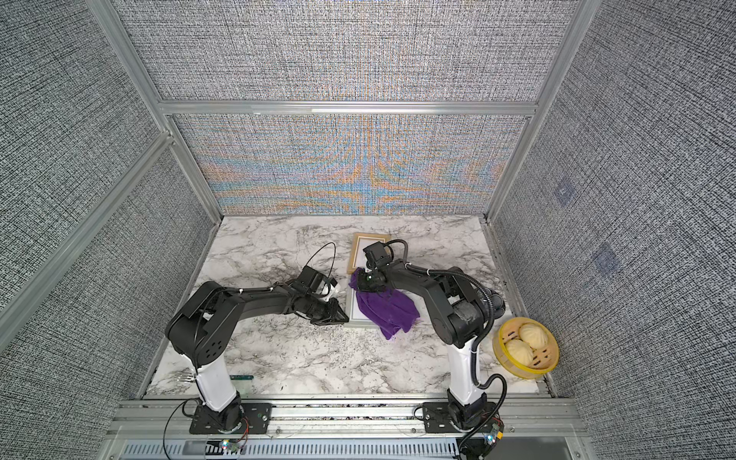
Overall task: Wipe the picture frame with a cloth
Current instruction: Wipe the dirt from the picture frame.
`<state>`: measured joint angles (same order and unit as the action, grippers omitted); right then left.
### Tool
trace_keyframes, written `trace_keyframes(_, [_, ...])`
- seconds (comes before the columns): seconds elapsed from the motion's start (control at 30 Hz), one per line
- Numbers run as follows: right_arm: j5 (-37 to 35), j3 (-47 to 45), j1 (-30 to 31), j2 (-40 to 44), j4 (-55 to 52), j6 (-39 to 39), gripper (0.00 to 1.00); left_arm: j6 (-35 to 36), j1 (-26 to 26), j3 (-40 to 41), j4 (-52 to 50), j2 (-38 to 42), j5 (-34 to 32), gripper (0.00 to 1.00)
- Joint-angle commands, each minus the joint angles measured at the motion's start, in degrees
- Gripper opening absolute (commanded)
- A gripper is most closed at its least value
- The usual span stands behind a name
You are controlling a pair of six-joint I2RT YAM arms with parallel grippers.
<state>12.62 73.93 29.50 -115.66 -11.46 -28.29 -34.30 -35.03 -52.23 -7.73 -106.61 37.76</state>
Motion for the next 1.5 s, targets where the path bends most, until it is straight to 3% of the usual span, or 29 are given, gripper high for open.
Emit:
trace_keyframes(0.0, [-9.17, -0.87, -1.02, -0.07, -3.99, 0.45, 0.00, 1.48, -0.31, 1.60, -14.38, -1.74, -9.99, 0.19])
trace_keyframes(0.17, [-2.91, -7.21, 0.20, 4.99, -4.36, 4.39, 0.00, 1.17, -0.31, 0.82, -14.43, -1.46, -10.20, 0.19])
trace_keyframes(0.37, [-12.29, -13.84, -2.59, 11.97, -8.58, 2.66, 0.00, 2.01, -0.31, 0.76, -15.21, -0.06, -8.55, 0.18])
trace_keyframes(0.47, [-10.63, -13.46, -3.31, 14.48, -8.78, 2.54, 0.00, 3.48, -0.60, 1.03, -14.69, 1.40, -4.67, 0.19])
trace_keyframes(0.67, [0.89, -12.09, -3.30, 17.24, -4.73, 2.62, 0.00, 4.77, -1.19, -2.56, -14.44, 3.90, -1.16, 0.20])
trace_keyframes(0.83, [1.58, -13.82, -3.44, 22.91, -3.76, 0.54, 0.00, 3.85, -1.19, -7.31, -13.90, 5.17, 0.15, 0.32])
trace_keyframes(1.07, [-3.01, -14.45, -4.36, 24.89, -8.32, 0.41, 0.00, 2.46, -1.10, -14.00, -14.75, 3.34, -7.57, 0.51])
trace_keyframes(1.17, [-3.55, -13.44, -4.36, 23.59, -10.22, 1.79, 0.00, 1.90, -1.10, -16.48, -17.37, 0.90, -13.56, 0.51])
trace_keyframes(1.27, [0.71, -11.19, -4.27, 20.23, -11.86, 4.14, 0.00, 1.72, -1.10, -18.26, -18.12, -1.49, -16.09, 0.50])
trace_keyframes(1.47, [8.98, -9.33, -2.95, 13.89, -10.67, 5.39, 0.01, 1.61, -1.17, -21.01, -16.99, -5.28, -14.06, 0.45])
